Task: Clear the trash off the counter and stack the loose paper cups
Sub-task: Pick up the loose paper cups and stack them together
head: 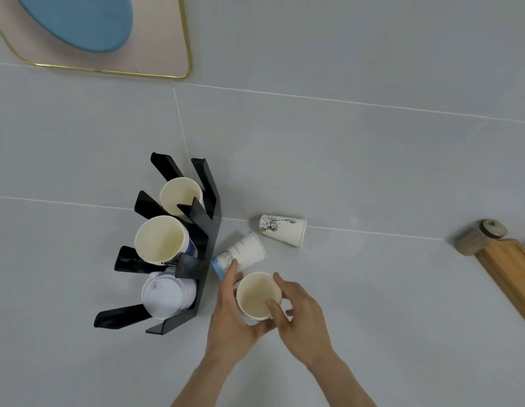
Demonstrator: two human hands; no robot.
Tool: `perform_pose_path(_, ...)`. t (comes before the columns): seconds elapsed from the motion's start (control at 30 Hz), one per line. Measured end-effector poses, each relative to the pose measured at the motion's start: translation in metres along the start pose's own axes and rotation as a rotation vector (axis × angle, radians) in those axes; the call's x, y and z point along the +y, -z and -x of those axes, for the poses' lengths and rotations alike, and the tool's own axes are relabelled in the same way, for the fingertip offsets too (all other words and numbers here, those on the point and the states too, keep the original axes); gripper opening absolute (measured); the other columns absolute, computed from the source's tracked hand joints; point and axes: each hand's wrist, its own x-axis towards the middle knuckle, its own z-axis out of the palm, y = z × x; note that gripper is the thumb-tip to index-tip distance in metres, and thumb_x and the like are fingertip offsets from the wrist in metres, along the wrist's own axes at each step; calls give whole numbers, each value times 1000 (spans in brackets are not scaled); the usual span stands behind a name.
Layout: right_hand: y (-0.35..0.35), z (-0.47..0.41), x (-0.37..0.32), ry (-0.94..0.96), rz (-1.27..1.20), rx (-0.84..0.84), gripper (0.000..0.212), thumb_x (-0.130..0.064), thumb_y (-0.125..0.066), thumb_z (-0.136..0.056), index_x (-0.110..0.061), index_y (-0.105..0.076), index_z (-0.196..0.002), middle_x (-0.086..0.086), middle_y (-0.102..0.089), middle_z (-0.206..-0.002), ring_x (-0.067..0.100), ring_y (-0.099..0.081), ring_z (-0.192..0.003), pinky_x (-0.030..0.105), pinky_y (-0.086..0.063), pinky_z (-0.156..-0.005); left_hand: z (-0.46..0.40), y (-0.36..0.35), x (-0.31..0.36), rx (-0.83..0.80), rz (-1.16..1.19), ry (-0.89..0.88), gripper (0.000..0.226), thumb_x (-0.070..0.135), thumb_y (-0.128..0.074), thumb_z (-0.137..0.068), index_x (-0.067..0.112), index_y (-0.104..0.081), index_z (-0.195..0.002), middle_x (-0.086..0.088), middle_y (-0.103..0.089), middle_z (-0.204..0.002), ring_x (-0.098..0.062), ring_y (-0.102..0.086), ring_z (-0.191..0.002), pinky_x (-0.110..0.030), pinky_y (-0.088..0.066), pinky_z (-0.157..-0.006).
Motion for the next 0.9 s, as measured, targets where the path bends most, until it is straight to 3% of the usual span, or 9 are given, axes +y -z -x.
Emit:
perform_pose_path(0.1, -5, -1, 7, -6, 78, 10, 57, -59, -49, -94, -36, -50, -147, -17, -67, -126, 6, -68, -107, 34, -62, -81, 0, -2, -5, -21, -78, -46, 110, 55, -90, -53, 52, -27, -144, 31, -43, -138, 1, -50, -125, -12, -43, -88)
perform_pose_path(0.17, -2, -7, 3, -35, 40, -4, 54, -61, -53, -91, -36, -58, -139, -19, -69, -122, 3, -69, -103, 34, -62, -81, -1, -1, -12, 0, -107, -55, 104, 48, -91, -57, 52, -30, -142, 30, -44, -137, -1, -51, -124, -17, -47, -91)
perform_pose_path(0.3, -1, -44, 4, -377, -280, 85, 28, -41, -66, -93, -35, -70, -120, -12, -75, -99, 10, -74, -88, 47, -62, -85, 0, 4, -18, 23, -89, -49, 102, 41, -90, -59, 50, -32, -142, 27, -45, -139, -2, -49, -125, -29, -50, -98)
perform_pose_path(0.4, -12, -75, 11, -511, -210, -55, 43, -41, -66, -92, -31, -62, -134, -6, -74, -92, 28, -73, -98, 49, -60, -91, -2, 6, -21, 19, -80, -40, 102, 40, -90, -59, 51, -32, -142, 29, -44, -140, 1, -47, -127, -24, -47, -98)
perform_pose_path(0.43, -16, -85, 10, -551, -230, -117, 48, -39, -66, -93, -31, -58, -139, -2, -76, -94, 30, -73, -100, 46, -62, -88, -3, 7, -22, 17, -81, -41, 102, 39, -90, -59, 50, -32, -142, 29, -44, -140, 2, -46, -128, -21, -45, -97)
perform_pose_path(0.53, -26, -107, 3, -706, -417, -204, 52, -32, -64, -97, -35, -49, -146, 13, -74, -116, 28, -74, -92, 29, -60, -57, -6, 9, -21, 9, -87, -37, 103, 36, -91, -59, 50, -32, -142, 30, -42, -139, 2, -45, -127, -19, -42, -96)
perform_pose_path(0.67, -43, -120, 7, -722, -379, -237, 38, -31, -68, -93, -31, -63, -130, 12, -74, -117, 27, -74, -90, 24, -55, -49, -9, 13, -24, 17, -75, -27, 103, 30, -91, -59, 47, -35, -144, 30, -42, -139, 7, -43, -128, -7, -36, -95)
perform_pose_path(0.8, -51, -114, 12, -699, -397, -141, 7, -25, -67, -94, -18, -69, -94, 15, -73, -92, 22, -65, -58, 22, -51, -45, -13, 16, -28, 23, -70, -20, 103, 31, -90, -58, 50, -33, -142, 32, -40, -140, 8, -41, -130, -11, -37, -97)
perform_pose_path(0.9, -39, -110, 9, -623, -563, 33, 14, -25, -61, -98, -18, -61, -87, 12, -64, -92, 26, -65, -73, 35, -60, -58, -16, 15, -26, 28, -59, -23, 103, 31, -90, -59, 52, -33, -141, 38, -36, -138, 12, -40, -127, -10, -35, -95)
